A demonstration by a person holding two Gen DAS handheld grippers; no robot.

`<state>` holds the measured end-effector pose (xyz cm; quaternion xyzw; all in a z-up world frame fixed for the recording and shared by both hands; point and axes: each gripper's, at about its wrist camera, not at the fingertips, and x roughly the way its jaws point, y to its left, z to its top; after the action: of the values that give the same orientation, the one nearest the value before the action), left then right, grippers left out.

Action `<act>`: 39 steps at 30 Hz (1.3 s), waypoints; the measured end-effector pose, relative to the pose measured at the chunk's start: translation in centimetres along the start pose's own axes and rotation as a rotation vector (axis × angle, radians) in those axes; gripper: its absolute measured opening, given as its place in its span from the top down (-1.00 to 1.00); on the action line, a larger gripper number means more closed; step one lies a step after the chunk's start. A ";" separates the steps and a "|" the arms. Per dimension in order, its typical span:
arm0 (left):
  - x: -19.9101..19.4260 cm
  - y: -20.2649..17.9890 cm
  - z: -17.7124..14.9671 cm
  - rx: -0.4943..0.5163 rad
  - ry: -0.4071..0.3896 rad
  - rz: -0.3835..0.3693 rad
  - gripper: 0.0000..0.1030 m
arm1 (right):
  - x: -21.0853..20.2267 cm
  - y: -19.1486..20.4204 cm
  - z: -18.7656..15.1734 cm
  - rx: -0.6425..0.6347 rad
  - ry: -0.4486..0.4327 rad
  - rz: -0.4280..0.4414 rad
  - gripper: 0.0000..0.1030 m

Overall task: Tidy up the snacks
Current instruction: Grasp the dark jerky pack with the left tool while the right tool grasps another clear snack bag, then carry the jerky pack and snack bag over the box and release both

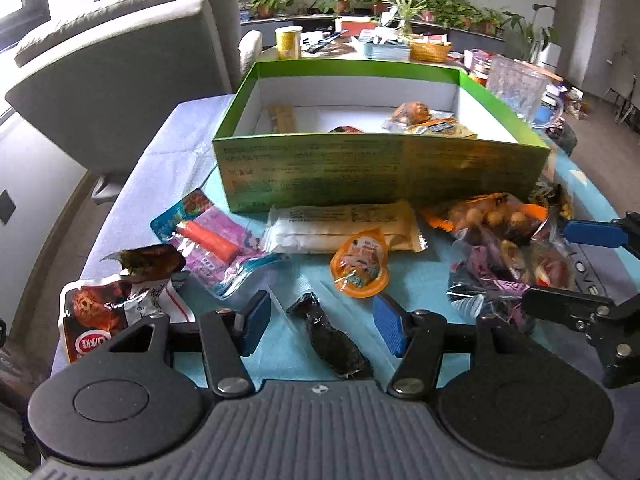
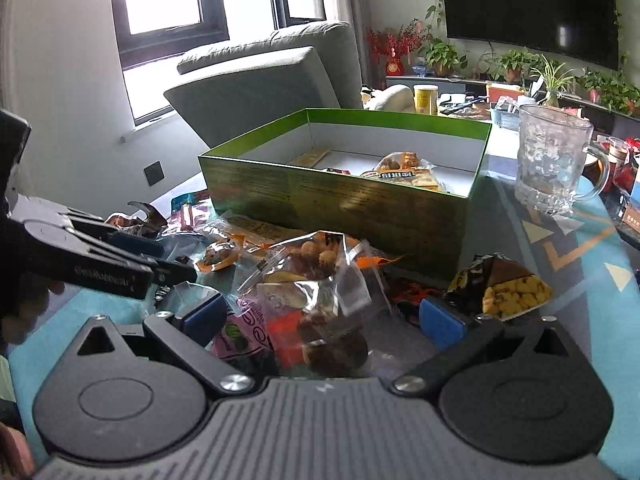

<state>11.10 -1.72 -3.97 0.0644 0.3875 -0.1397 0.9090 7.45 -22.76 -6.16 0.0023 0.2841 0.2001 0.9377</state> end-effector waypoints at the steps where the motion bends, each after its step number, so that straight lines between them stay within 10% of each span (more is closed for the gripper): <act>1: 0.1 -0.1 0.0 0.008 0.006 0.005 -0.05 | 0.0 -0.1 0.0 0.001 -0.001 0.000 -0.19; 13: 1.2 0.1 -0.5 -0.017 0.044 0.014 -0.07 | -0.1 -0.7 -0.5 -0.007 0.019 0.015 -0.19; 26: 0.8 0.7 -0.6 -0.029 0.017 -0.056 0.45 | 1.1 -3.0 -0.5 0.018 0.086 0.132 -0.18; 39: -3.0 0.2 0.9 0.011 -0.097 -0.076 0.46 | -2.6 -3.0 -0.1 0.073 -0.022 0.122 -0.16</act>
<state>9.82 -1.11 -1.20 0.0479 0.3444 -0.1794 0.9203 6.58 -26.53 -5.20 0.0559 0.2801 0.2462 0.9262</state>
